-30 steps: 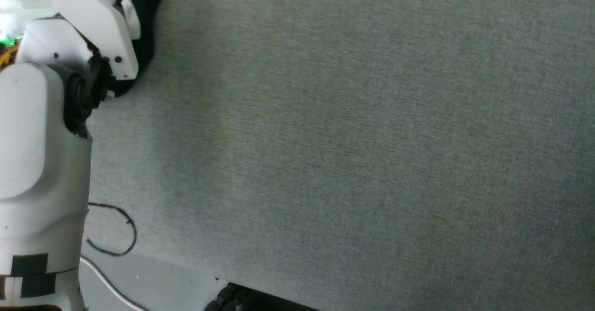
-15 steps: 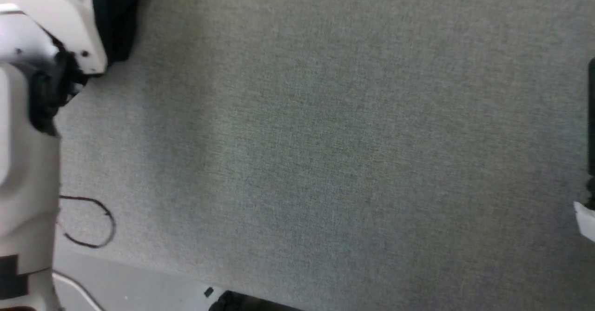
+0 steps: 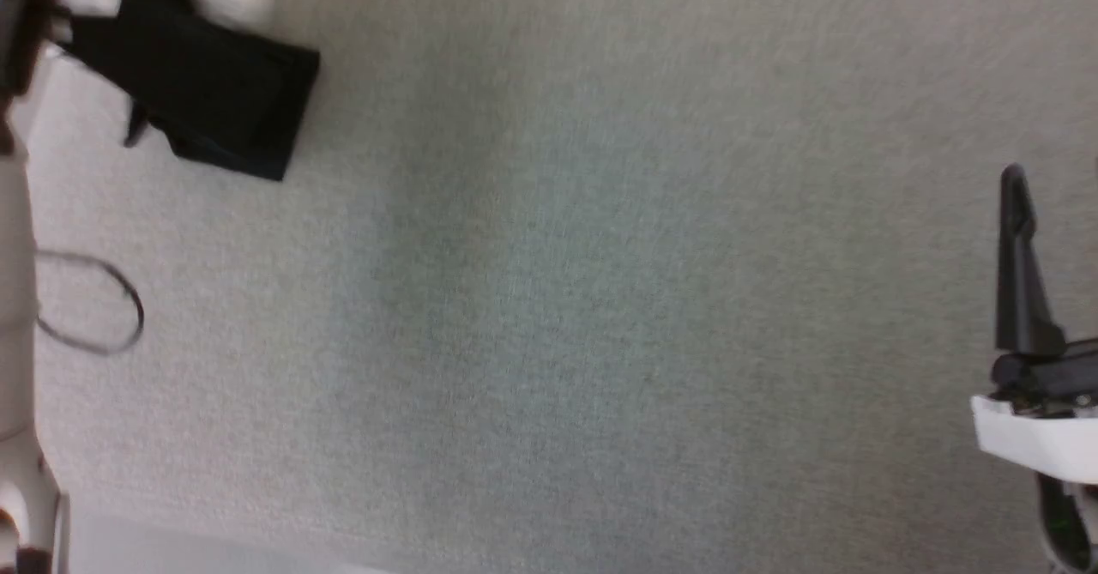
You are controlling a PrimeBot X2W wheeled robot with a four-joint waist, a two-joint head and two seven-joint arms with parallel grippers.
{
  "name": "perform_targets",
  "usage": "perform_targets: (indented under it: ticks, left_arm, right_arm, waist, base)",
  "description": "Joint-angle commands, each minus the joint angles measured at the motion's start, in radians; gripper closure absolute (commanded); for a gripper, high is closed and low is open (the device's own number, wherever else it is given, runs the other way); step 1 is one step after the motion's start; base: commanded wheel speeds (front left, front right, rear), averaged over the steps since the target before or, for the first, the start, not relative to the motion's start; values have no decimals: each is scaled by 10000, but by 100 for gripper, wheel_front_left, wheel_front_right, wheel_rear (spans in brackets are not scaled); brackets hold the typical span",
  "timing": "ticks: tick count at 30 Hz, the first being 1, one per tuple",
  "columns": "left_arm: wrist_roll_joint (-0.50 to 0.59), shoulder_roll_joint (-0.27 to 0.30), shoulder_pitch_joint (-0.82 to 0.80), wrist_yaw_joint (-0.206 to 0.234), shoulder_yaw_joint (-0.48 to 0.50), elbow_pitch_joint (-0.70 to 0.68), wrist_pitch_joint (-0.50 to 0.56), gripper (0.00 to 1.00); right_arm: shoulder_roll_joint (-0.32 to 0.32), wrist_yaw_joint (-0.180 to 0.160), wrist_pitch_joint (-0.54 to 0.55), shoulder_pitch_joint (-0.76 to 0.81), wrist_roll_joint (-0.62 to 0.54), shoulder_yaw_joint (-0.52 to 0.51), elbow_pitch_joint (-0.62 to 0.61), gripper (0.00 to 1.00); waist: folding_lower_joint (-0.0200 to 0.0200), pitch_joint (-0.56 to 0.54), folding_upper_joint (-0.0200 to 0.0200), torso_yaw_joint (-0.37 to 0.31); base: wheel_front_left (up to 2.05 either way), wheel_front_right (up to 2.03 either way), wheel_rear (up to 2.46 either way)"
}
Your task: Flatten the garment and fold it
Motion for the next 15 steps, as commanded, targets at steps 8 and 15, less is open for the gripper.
perform_targets:
  ticks: [8, 15]
  left_arm:
    - [-391, -732, -1910, -706, -510, 177, -633, 100]
    - [-887, -1868, -3313, -996, -917, 673, -940, 100]
  right_arm:
    - [878, -19, -197, 403, -376, -100, 498, 0]
    - [1254, -19, -246, 614, -542, -352, 757, 0]
  waist:
    - [1, -2381, 0, -814]
    - [1, -3033, 0, -1357]
  base:
    - [0, 0, 0]
    - [0, 0, 0]
